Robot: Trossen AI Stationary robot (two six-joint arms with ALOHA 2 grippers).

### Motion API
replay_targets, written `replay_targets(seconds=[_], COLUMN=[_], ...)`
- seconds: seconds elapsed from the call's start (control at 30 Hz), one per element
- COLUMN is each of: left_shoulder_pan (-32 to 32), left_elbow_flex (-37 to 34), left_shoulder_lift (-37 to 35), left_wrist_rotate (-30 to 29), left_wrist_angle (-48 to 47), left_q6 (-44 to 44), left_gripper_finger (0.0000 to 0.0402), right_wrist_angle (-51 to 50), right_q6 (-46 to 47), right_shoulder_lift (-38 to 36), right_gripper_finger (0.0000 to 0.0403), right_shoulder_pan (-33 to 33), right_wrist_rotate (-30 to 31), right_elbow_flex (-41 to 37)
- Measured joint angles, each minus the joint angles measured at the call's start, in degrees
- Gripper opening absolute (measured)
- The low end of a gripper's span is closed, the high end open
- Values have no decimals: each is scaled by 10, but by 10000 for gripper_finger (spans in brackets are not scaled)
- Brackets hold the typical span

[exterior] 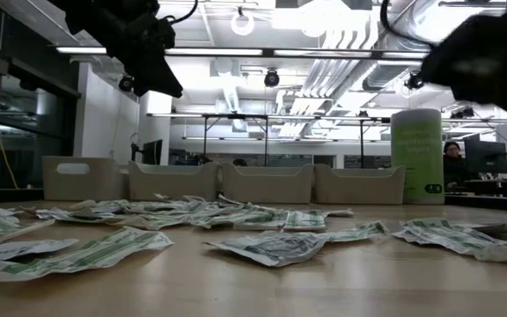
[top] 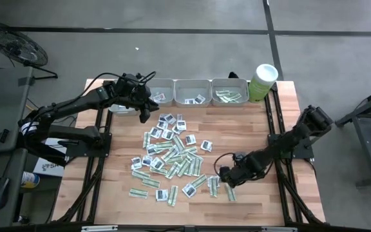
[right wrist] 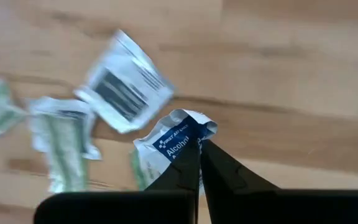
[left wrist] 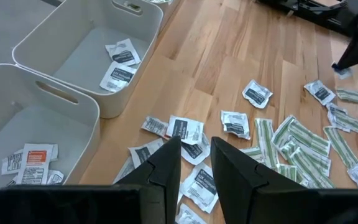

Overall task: Pick & Place First Aid Supplies
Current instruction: Put the blue alcohol pad into the left gray bin

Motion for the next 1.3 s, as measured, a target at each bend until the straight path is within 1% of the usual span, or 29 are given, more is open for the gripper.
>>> replay_targets(seconds=[0.2,0.4,0.5,0.6,0.67,0.73,0.9,1.03,1.13,1.3], left_shoulder_pan=[0,0,0,0,0,0,0,-1,-4,-32], left_elbow_flex=[0,0,0,0,0,0,0,0,0,0], left_shoulder_lift=[0,0,0,0,0,0,0,1,2,20], left_wrist_rotate=[5,22,28,36,40,45,70,73,68,3], left_wrist_angle=[48,116,150,181,202,226,282,323,347,402], left_q6=[0,-15,-17,-17,-17,-17,-17,-17,-16,-11], left_gripper_finger=[88,88,88,88,88,88,88,88,88,88], right_wrist_angle=[-57,-52,-25,26,87,160,360,498,577,662], right_q6=[-70,-178,-251,-350,-431,-524,-782,-942,-1025,-1107], right_shoulder_lift=[-45,-70,-77,-79,-79,-79,-79,-79,-79,-78], right_gripper_finger=[1,1,1,1,1,0,0,0,0,0], right_shoulder_pan=[-36,-106,-145,-182,-207,-231,-281,-315,-335,-357], right_wrist_rotate=[109,238,303,365,403,429,470,463,450,422], right_elbow_flex=[28,44,53,62,65,66,66,66,66,66])
